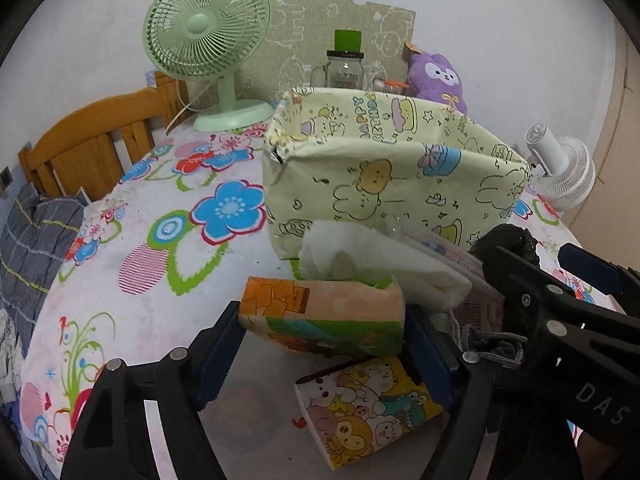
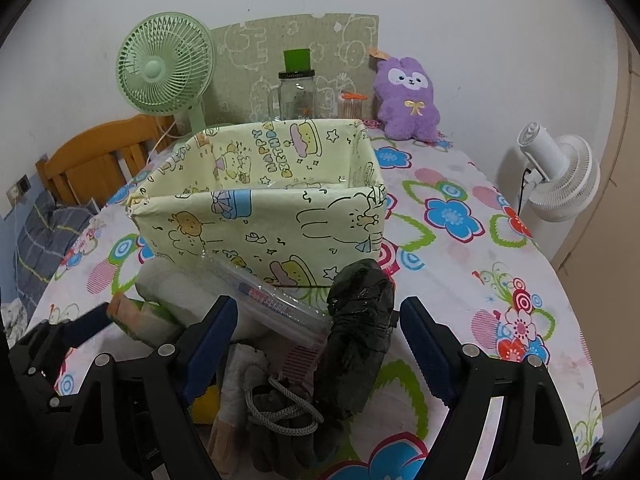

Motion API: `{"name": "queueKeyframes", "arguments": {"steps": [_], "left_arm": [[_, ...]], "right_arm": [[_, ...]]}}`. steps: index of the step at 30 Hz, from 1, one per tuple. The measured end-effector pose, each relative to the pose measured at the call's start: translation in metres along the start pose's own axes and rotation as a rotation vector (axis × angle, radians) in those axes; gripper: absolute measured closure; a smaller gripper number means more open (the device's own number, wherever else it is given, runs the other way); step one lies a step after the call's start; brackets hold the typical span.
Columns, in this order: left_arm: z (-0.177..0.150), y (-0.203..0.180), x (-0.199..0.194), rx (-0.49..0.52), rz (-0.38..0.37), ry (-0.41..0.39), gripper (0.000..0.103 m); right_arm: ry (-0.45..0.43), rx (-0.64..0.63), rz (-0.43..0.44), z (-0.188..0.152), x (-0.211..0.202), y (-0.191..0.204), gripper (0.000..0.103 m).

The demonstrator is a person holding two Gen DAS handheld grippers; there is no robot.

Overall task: Organize soft objects
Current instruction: 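Close left gripper on orange-green tissue pack while right gripper grasps black wrapped item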

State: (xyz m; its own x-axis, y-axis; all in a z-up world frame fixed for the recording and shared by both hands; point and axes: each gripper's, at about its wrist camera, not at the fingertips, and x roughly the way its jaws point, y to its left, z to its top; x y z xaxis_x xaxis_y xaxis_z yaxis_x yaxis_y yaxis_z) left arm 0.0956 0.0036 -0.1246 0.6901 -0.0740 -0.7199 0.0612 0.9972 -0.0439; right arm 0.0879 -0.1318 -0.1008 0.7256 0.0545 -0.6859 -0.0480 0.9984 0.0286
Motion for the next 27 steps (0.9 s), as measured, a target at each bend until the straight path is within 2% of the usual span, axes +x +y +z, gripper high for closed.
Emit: {"name": "queueKeyframes", "arguments": {"steps": [5,11,17,23,27], "left_arm": [[0.002,0.0,0.001,-0.011,-0.01,-0.005,0.025],[0.003,-0.01,-0.002,0.016,0.021,-0.024,0.026],[0.005,-0.02,-0.001,0.039,0.031,-0.021,0.026],[0.004,-0.028,0.0,0.061,0.045,-0.018,0.026],[0.004,-0.035,0.0,0.08,0.056,-0.018,0.026]], "right_arm": [[0.015,0.008,-0.011,0.0,0.006,-0.003,0.022],[0.037,0.023,-0.021,0.0,0.011,-0.01,0.027],[0.057,0.04,-0.004,-0.003,0.016,-0.017,0.037],[0.075,0.085,0.019,-0.007,0.02,-0.028,0.053],[0.082,0.084,0.024,-0.009,0.02,-0.029,0.067]]}}
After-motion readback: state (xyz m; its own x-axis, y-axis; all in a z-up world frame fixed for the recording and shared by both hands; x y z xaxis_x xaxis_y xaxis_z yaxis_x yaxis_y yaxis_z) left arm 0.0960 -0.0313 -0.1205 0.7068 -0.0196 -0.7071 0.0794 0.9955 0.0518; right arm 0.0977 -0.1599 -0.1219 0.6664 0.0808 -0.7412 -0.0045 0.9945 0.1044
